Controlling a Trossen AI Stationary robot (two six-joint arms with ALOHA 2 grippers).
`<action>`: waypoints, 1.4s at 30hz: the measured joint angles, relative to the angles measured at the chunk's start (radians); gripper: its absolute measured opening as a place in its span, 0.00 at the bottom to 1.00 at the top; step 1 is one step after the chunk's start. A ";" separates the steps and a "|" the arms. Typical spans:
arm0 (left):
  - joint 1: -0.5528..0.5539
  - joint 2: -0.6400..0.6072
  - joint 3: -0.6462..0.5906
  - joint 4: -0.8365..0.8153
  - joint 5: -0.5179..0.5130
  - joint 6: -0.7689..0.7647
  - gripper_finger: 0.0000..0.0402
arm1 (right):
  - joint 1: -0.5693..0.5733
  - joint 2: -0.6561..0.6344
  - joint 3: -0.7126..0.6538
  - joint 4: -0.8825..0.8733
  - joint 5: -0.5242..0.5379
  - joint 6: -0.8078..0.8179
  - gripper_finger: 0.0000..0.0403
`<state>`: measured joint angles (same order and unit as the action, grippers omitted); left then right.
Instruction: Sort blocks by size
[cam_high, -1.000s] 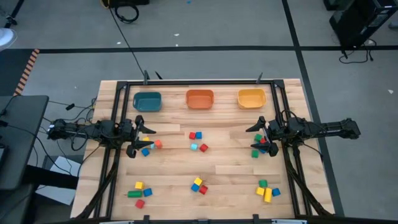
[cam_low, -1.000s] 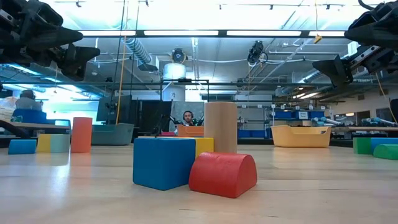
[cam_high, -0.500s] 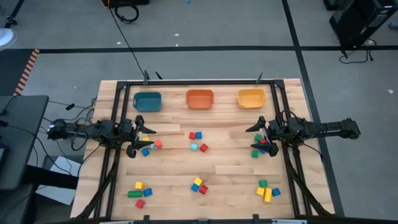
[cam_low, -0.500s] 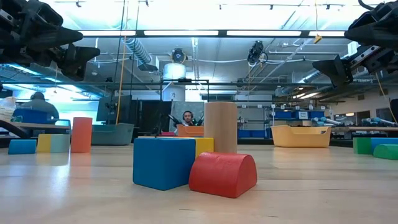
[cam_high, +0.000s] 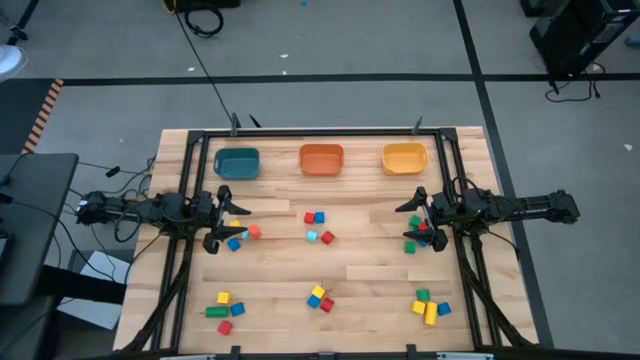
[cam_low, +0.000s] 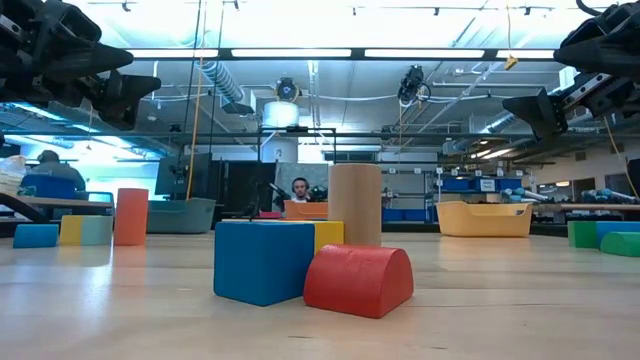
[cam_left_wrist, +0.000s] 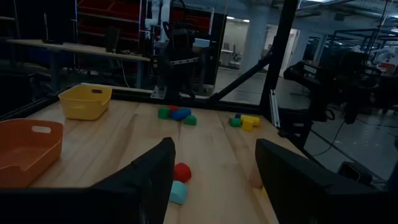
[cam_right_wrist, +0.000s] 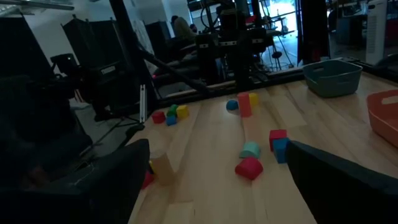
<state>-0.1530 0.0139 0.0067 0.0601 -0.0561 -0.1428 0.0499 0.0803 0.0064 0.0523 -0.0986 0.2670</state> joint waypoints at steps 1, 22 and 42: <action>0.000 0.000 0.000 0.000 0.000 0.000 0.58 | 0.000 0.000 0.000 0.004 0.000 0.000 0.97; 0.000 0.000 0.000 0.000 0.000 0.000 0.58 | 0.000 0.000 0.001 0.164 0.069 0.058 0.97; 0.000 0.000 0.000 0.000 0.000 0.000 0.58 | 0.000 0.000 0.001 0.296 0.445 0.067 0.97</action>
<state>-0.1528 0.0137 0.0069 0.0603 -0.0561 -0.1429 0.0498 0.0803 0.0069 0.3481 0.3461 0.3337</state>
